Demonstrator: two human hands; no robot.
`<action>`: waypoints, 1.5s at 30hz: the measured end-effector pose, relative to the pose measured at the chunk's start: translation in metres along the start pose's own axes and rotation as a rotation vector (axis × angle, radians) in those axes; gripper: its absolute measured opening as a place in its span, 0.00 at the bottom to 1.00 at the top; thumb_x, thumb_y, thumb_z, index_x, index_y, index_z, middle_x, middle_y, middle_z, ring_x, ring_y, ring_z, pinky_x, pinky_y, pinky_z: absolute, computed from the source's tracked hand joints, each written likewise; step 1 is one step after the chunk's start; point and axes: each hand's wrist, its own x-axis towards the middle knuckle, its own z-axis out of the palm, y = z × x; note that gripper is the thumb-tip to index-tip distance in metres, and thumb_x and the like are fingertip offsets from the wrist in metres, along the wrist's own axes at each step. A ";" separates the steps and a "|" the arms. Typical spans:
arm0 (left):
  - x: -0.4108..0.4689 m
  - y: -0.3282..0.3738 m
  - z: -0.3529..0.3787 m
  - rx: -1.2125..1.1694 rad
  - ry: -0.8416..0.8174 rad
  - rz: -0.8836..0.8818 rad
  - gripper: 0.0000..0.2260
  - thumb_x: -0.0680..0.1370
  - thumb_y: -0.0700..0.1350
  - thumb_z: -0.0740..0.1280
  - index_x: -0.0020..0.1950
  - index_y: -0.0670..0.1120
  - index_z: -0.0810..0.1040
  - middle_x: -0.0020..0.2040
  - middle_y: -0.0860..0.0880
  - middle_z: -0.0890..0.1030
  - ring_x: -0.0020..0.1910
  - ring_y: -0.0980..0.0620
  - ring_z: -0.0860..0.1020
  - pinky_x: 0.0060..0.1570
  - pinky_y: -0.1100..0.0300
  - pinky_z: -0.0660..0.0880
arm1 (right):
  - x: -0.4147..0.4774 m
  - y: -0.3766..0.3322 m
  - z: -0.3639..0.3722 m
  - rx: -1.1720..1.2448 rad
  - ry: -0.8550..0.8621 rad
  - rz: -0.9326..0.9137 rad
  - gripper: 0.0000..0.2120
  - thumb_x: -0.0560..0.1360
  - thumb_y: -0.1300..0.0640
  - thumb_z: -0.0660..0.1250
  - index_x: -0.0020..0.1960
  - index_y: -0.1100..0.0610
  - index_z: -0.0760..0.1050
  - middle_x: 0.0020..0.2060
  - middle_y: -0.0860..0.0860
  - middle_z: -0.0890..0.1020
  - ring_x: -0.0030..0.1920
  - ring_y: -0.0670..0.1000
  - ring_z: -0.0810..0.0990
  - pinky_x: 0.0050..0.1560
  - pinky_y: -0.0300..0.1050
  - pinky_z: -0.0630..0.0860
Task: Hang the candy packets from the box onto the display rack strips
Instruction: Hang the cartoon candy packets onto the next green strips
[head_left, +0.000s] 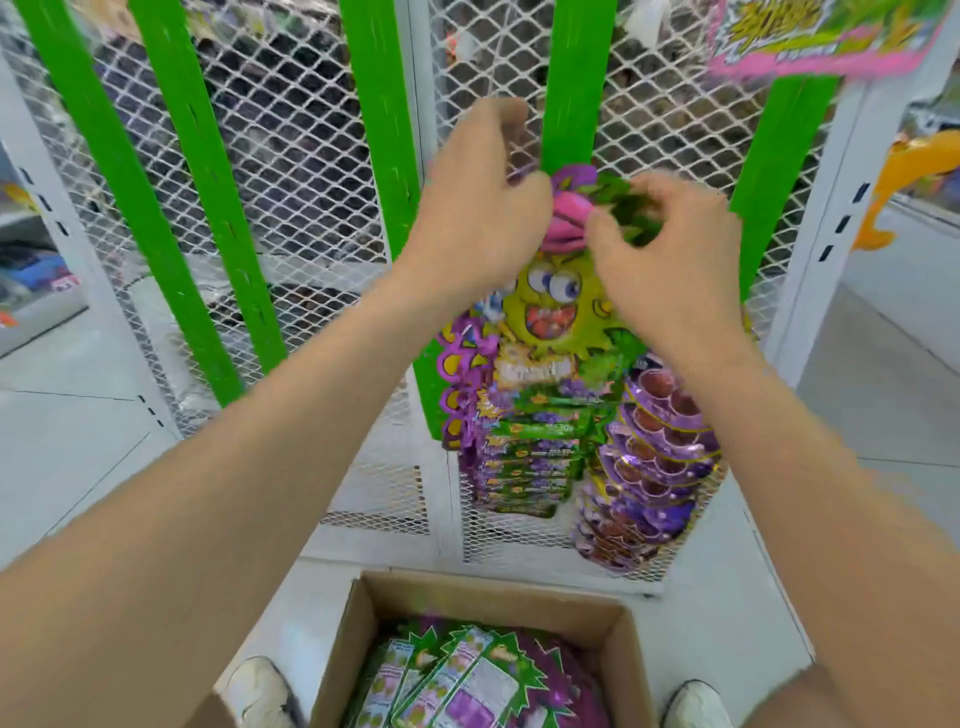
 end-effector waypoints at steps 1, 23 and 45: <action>0.012 0.004 0.001 -0.060 -0.014 -0.046 0.24 0.75 0.37 0.63 0.72 0.45 0.74 0.63 0.51 0.80 0.64 0.54 0.78 0.69 0.56 0.74 | 0.012 -0.001 -0.001 -0.005 -0.002 0.013 0.11 0.74 0.47 0.68 0.47 0.53 0.83 0.38 0.47 0.85 0.44 0.53 0.85 0.52 0.55 0.80; 0.052 0.013 -0.010 -0.534 -0.285 -0.318 0.13 0.83 0.53 0.69 0.60 0.46 0.85 0.54 0.43 0.89 0.53 0.41 0.88 0.61 0.42 0.82 | 0.071 -0.026 0.010 0.044 0.144 0.104 0.15 0.78 0.38 0.62 0.45 0.50 0.75 0.43 0.45 0.81 0.55 0.54 0.79 0.60 0.53 0.64; -0.142 -0.130 0.036 0.340 -0.405 0.348 0.08 0.75 0.43 0.67 0.53 0.46 0.81 0.48 0.48 0.80 0.48 0.47 0.78 0.46 0.49 0.75 | -0.161 0.040 0.028 -0.135 -0.673 -0.117 0.06 0.71 0.55 0.63 0.45 0.50 0.79 0.35 0.45 0.79 0.40 0.56 0.82 0.42 0.52 0.80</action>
